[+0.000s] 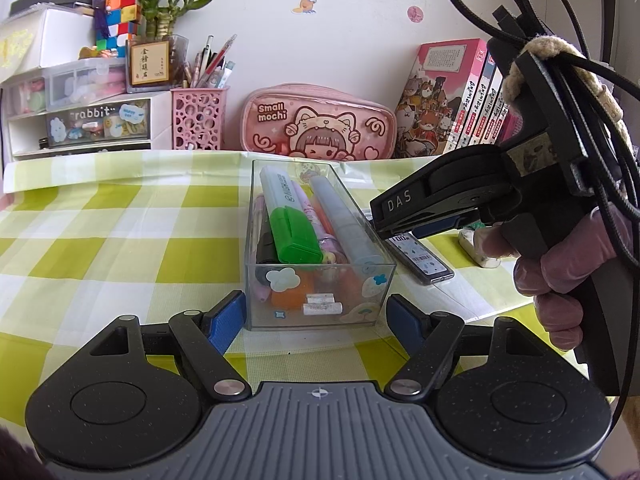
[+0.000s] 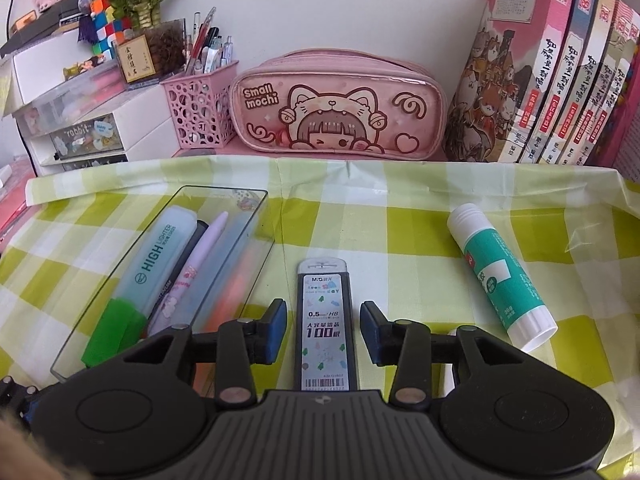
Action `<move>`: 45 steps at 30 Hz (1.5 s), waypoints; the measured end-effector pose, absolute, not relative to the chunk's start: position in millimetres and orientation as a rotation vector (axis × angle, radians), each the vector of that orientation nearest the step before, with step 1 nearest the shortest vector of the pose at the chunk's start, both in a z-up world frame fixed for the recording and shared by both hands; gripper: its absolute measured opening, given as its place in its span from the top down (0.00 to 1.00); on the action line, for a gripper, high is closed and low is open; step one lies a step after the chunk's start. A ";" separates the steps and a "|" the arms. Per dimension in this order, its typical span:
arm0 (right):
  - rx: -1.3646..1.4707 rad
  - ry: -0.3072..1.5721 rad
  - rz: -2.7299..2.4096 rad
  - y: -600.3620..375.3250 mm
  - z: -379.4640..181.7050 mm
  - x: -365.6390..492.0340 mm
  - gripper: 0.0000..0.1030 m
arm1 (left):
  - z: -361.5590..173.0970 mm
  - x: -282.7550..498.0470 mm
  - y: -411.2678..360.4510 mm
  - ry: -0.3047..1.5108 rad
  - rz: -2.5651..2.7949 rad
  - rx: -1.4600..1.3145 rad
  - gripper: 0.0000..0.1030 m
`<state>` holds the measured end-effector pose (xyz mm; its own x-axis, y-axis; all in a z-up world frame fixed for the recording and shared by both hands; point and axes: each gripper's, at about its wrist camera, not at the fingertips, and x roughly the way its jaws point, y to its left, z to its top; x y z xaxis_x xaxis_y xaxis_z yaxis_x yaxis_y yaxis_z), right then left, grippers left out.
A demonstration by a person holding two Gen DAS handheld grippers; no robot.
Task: Organize stationery
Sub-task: 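Lift the pencil-lead case with the right gripper over the clear box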
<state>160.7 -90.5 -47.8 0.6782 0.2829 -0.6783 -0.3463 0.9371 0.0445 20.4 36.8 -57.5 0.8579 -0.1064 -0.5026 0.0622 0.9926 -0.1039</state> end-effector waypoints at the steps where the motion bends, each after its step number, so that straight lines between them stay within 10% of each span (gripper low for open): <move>1: -0.098 0.743 0.351 -89.6 -48.9 160.4 0.58 | -57.5 20.4 36.8 0.532 -0.089 -0.085 0.27; 45: 0.319 0.787 0.472 -94.5 -0.7 158.9 0.65 | -57.0 20.3 36.7 0.533 -0.090 -0.085 0.27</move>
<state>158.9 -94.5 -0.7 0.6109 0.5175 -0.5992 -0.2853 0.8499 0.4431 20.3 36.7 -57.0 0.8574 -0.1074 -0.5033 0.0630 0.9925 -0.1045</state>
